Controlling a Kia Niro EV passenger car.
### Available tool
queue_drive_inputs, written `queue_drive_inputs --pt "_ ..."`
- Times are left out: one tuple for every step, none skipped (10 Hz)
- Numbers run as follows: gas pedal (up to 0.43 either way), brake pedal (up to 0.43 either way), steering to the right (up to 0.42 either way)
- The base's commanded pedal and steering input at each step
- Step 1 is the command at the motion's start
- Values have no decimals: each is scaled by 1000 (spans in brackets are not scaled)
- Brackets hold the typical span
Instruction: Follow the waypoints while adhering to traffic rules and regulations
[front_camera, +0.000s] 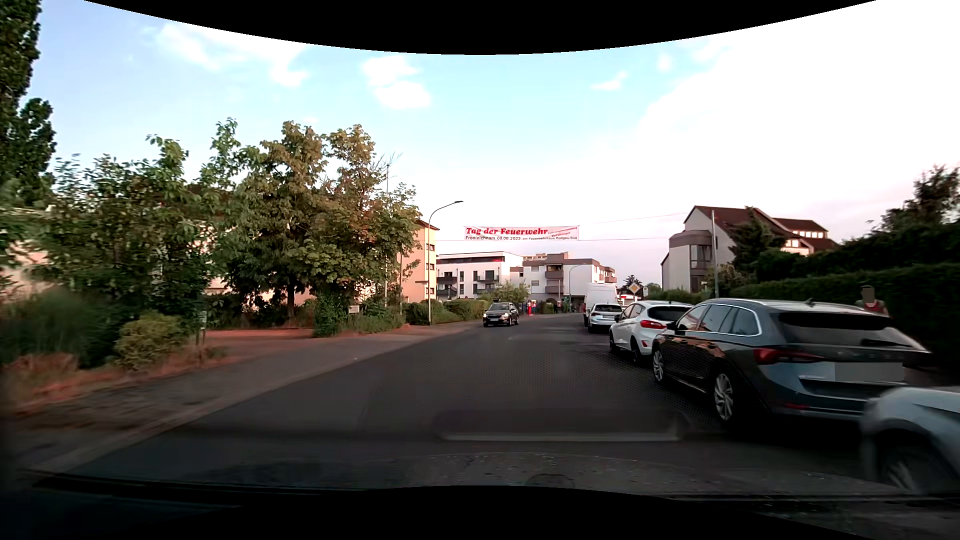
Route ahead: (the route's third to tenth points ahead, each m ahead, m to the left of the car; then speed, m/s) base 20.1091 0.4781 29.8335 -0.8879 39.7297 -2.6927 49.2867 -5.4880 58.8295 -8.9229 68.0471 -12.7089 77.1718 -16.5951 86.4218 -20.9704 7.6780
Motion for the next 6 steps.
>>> queue_drive_inputs --pt "8 0 28" --pt "8 0 24" --pt "8 0 21" --pt "8 0 21" --pt "8 0 19" --pt "8 0 17"
